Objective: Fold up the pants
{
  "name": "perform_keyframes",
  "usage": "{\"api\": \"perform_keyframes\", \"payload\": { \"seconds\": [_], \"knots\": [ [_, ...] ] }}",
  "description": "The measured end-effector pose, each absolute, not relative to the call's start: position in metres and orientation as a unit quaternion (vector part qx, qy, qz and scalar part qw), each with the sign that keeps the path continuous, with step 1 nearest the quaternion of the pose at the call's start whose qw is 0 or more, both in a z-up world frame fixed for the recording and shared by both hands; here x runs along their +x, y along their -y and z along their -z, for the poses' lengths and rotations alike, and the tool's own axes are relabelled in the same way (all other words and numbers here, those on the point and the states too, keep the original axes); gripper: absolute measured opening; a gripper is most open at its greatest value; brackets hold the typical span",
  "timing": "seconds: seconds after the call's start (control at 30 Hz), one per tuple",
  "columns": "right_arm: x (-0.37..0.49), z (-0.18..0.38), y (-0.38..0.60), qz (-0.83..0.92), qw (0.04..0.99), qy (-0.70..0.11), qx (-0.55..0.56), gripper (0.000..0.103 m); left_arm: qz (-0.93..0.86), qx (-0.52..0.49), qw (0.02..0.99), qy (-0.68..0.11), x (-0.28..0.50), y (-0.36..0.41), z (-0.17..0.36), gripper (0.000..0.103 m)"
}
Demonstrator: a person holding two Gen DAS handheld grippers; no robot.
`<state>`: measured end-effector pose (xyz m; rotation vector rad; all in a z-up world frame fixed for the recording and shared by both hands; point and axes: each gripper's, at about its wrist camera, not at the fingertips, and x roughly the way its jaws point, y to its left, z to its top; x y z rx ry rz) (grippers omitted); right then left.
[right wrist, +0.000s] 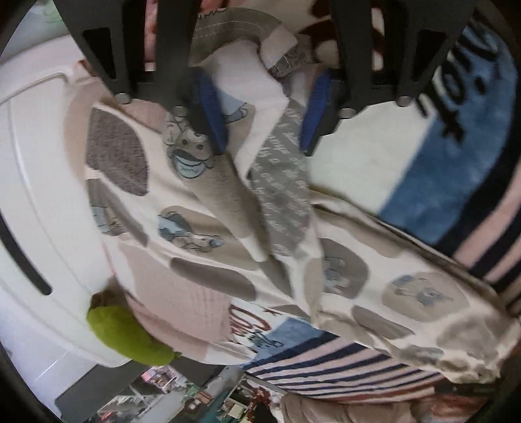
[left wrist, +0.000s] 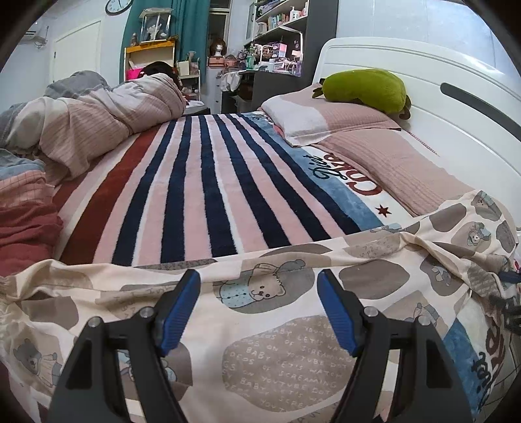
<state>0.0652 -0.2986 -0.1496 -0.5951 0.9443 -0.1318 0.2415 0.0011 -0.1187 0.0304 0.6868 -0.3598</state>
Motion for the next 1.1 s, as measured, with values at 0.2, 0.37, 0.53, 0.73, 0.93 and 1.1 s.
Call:
{"api": "perform_keyframes", "payload": {
  "seconds": [0.2,0.37,0.53,0.73,0.93,1.1],
  "knots": [
    [0.07,0.124,0.322,0.083,0.865,-0.429,-0.246,0.004,0.173,0.018,0.926,-0.336,0.243,0.001,0.12,0.071],
    [0.087,0.084,0.345,0.055,0.888,-0.421,-0.178,0.004,0.17,0.021,0.926,-0.338,0.245,0.001,0.121,0.071],
    [0.118,0.05,0.371,0.057,0.891,-0.427,-0.142,0.004,0.165,0.02,0.925,-0.342,0.248,-0.001,0.125,0.071],
    [0.158,0.048,0.401,0.052,0.88,-0.46,-0.105,0.005,0.159,0.024,0.923,-0.348,0.253,-0.002,0.13,0.071],
    [0.181,0.048,0.436,0.095,0.874,-0.473,-0.06,0.021,0.153,0.029,0.921,-0.357,0.257,-0.002,0.136,0.071],
    [0.171,0.027,0.43,0.119,0.891,-0.427,-0.093,0.04,0.152,0.029,0.921,-0.356,0.257,-0.003,0.136,0.071]
  ]
}}
